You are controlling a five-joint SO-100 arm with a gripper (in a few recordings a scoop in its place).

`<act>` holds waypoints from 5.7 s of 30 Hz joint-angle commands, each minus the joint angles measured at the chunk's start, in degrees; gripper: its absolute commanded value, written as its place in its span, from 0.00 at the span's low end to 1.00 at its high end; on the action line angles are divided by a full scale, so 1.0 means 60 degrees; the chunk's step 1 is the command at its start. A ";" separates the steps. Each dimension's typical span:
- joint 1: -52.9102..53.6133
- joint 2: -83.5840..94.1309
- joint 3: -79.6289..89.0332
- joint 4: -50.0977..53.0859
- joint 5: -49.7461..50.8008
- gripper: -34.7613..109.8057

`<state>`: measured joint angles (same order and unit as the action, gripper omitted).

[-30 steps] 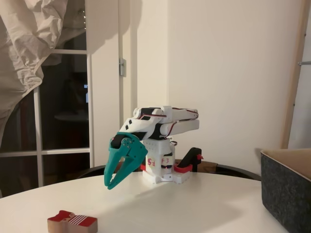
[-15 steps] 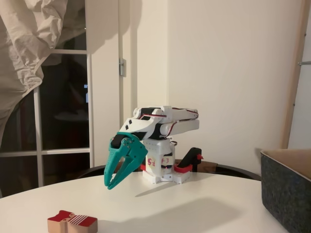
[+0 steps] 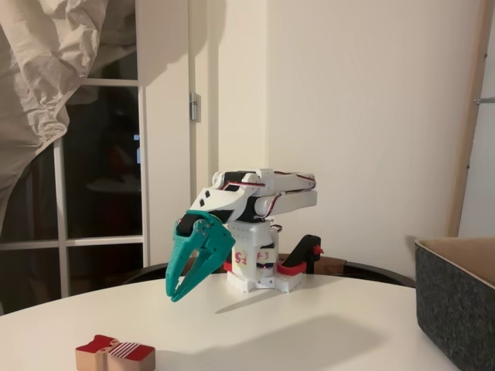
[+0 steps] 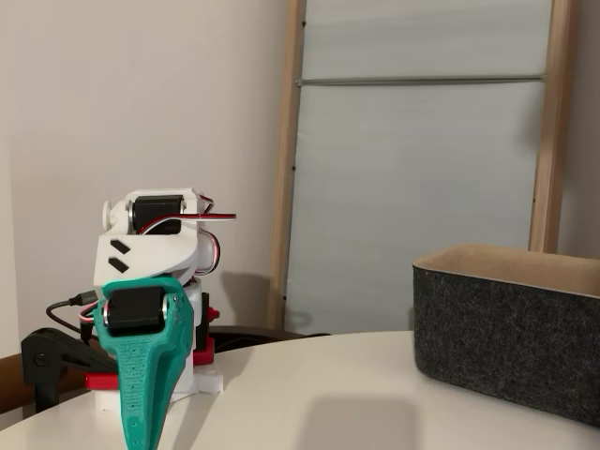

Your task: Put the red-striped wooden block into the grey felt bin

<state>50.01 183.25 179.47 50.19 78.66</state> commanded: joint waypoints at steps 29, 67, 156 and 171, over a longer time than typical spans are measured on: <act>-0.0571 -0.0762 -0.4116 -0.1465 0.3267 0.28; -0.1772 -1.1250 -1.4224 0.6636 0.1787 0.45; -0.1230 -1.9526 -1.4736 0.3398 0.2651 0.37; -0.1172 -1.9424 -1.5469 0.3398 0.2490 0.28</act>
<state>41.31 65.39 87.98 69.70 92.90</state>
